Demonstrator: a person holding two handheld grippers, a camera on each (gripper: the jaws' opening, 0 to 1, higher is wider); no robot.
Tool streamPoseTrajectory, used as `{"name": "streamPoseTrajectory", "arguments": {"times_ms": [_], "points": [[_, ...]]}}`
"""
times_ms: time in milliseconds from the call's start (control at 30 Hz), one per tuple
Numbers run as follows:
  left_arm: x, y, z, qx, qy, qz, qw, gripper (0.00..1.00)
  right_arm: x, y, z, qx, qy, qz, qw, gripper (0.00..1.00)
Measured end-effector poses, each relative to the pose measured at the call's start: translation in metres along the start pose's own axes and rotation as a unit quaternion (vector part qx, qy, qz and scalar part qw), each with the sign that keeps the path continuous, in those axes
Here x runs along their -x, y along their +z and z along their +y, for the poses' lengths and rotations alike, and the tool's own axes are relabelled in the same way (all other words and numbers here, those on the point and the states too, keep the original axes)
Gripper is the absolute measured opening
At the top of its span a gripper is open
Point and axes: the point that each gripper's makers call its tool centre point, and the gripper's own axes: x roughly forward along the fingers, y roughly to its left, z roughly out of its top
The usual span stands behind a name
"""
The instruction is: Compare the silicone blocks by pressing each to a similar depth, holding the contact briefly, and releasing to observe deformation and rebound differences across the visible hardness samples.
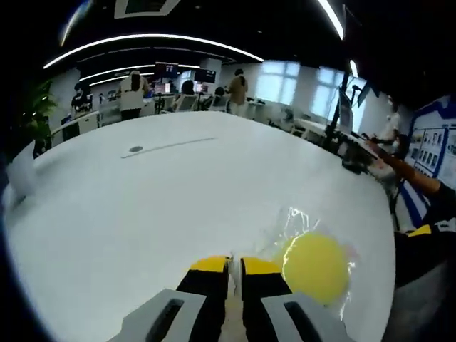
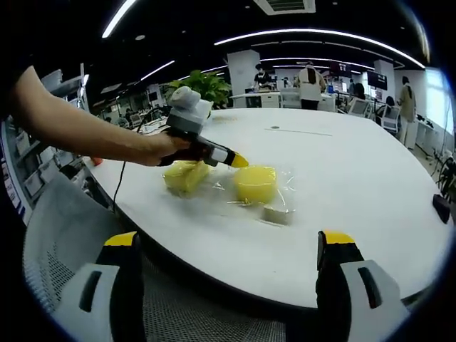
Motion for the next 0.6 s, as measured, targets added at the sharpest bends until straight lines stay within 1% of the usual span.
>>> {"name": "streamPoseTrajectory", "arguments": {"times_ms": [33,100,167,200,300,367,400,467,533,567,600], "points": [[0.001,0.000,0.000,-0.003,0.001,-0.001,1.0000,0.12,0.000,0.000,0.000,0.000,0.001,0.000,1.0000,0.96],[0.004,0.005,0.001,-0.007,0.002,-0.013,0.9999,0.18,0.000,0.000,0.001,0.000,0.000,-0.001,1.0000,0.96],[0.008,0.012,0.001,-0.012,0.003,-0.031,0.9994,0.25,0.000,0.001,0.001,-0.001,0.001,-0.003,1.0000,0.96],[0.012,0.020,-0.002,-0.023,0.000,-0.046,0.9987,0.27,0.000,0.001,0.001,-0.002,0.001,-0.003,1.0000,0.96],[0.022,0.033,-0.011,-0.046,-0.012,-0.069,0.9965,0.31,0.000,0.000,0.002,-0.001,0.001,-0.002,1.0000,0.96],[0.030,0.032,-0.017,-0.037,-0.025,-0.069,0.9966,0.33,-0.001,0.001,0.002,0.000,0.001,-0.002,1.0000,0.96],[0.034,0.029,-0.020,-0.041,-0.029,-0.064,0.9967,0.33,-0.001,0.001,0.002,-0.001,0.001,-0.003,1.0000,0.96],[0.041,0.026,-0.022,-0.061,-0.031,-0.063,0.9956,0.33,-0.001,0.001,0.003,-0.001,0.002,-0.004,1.0000,0.96],[0.051,0.023,-0.024,-0.066,-0.037,-0.064,0.9951,0.33,-0.001,0.001,0.003,-0.001,0.002,-0.005,1.0000,0.96],[0.056,0.023,-0.024,-0.067,-0.037,-0.066,0.9949,0.33,-0.001,0.002,0.003,-0.001,0.002,-0.006,1.0000,0.96],[0.064,0.027,-0.022,-0.081,-0.034,-0.081,0.9928,0.33,-0.001,0.002,0.003,-0.001,0.003,-0.006,1.0000,0.96]]}}
